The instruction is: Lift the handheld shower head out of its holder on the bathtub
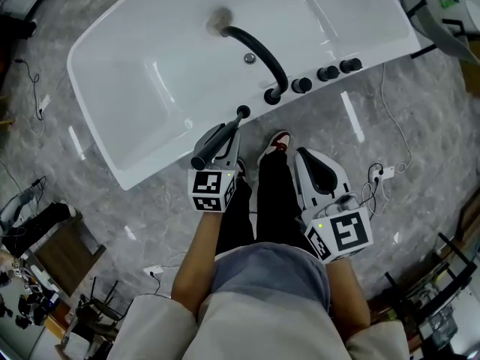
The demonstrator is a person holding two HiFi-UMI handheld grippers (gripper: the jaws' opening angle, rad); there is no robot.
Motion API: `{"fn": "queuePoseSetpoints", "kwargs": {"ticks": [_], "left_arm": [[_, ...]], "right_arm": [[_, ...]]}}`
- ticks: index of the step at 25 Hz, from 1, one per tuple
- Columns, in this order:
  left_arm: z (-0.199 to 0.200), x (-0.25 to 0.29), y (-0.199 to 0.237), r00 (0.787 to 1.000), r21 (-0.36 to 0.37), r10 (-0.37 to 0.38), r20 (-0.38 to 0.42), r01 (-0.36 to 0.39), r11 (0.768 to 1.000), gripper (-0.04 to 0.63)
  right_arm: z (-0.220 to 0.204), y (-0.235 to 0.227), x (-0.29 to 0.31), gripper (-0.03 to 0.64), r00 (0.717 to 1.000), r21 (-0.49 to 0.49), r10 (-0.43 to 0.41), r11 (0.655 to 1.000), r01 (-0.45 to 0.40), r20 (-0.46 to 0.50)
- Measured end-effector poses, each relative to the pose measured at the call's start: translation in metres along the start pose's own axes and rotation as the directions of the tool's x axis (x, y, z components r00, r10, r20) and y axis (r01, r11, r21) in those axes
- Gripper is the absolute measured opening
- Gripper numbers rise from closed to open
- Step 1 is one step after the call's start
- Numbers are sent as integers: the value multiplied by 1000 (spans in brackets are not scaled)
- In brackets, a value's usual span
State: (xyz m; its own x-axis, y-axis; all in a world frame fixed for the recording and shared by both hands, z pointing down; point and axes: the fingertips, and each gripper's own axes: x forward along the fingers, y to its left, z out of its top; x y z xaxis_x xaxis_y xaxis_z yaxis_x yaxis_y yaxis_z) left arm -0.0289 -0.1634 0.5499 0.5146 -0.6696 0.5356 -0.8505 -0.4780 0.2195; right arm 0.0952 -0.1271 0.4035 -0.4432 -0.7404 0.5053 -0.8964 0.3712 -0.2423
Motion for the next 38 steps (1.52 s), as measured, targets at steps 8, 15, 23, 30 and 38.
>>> {"fn": "queuePoseSetpoints", "kwargs": {"ticks": [8,15,23,30,38], "left_arm": [[18,-26,-9,1000,-45,-29,9,29,999,138],[36,-44,-14,998,-24,-53,40,54,998,138],[66,-73,-13,994,-22,-74,80,76,997,138],[91,-100,-5,988,16,-93,126,92,996,138],[105,-113,-26,983,35,-136,127,133,991,138]], "right_arm": [[10,9,-11,20,1000,23,5,1000,-5,18],[30,6,-22,20,997,39,-13,999,10,76],[52,15,-41,20,993,8,-29,1000,28,113],[79,25,-55,20,989,-28,-7,1000,11,148],[89,30,-82,20,984,-69,20,998,-8,178]]}}
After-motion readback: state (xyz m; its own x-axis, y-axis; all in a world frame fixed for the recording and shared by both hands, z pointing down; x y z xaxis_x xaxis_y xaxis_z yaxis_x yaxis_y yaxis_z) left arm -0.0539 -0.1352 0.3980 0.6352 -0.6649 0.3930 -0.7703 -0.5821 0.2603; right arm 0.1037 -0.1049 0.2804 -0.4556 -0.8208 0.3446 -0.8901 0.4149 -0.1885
